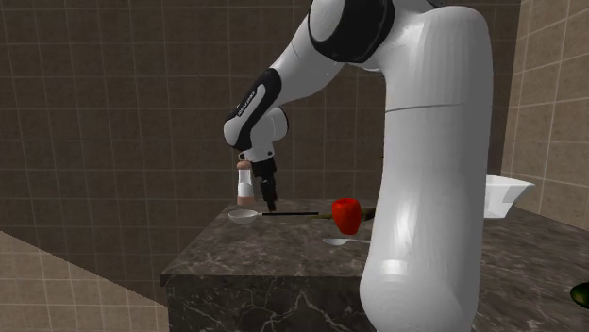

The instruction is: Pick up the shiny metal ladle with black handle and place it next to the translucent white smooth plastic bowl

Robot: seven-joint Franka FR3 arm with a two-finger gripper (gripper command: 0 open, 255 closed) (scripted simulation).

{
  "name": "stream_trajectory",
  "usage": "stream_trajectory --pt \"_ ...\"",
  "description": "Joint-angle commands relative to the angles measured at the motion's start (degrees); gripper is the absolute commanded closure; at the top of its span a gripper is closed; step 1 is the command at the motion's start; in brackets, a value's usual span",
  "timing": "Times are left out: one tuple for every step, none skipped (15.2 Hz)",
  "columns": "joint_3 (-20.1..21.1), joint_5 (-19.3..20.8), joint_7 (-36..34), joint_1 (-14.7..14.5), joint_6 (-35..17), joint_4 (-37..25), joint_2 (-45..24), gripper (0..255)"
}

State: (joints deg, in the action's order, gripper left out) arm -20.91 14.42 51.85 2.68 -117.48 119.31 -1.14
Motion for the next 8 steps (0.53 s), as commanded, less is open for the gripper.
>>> stream_trajectory --pt "-0.23 -0.16 0.66 0.27 -1.36 0.29 -0.95 0" --pt "-0.32 -0.17 0.69 0.36 -2.12 0.75 -1.25 0" --pt "-0.4 -0.18 0.72 0.47 -2.88 1.19 -1.56 0" --pt "-0.48 -0.2 0.75 0.57 -3.64 1.61 -1.88 0" --pt "-0.56 -0.23 0.78 0.67 -4.4 2.03 -2.21 0" --pt "-0.68 -0.28 0.85 0.83 -5.59 2.66 -2.76 0" --pt "-0.68 -0.27 0.84 0.83 -5.59 2.67 -2.75 0" --pt "-0.68 -0.28 0.85 0.83 -5.59 2.66 -2.76 0"
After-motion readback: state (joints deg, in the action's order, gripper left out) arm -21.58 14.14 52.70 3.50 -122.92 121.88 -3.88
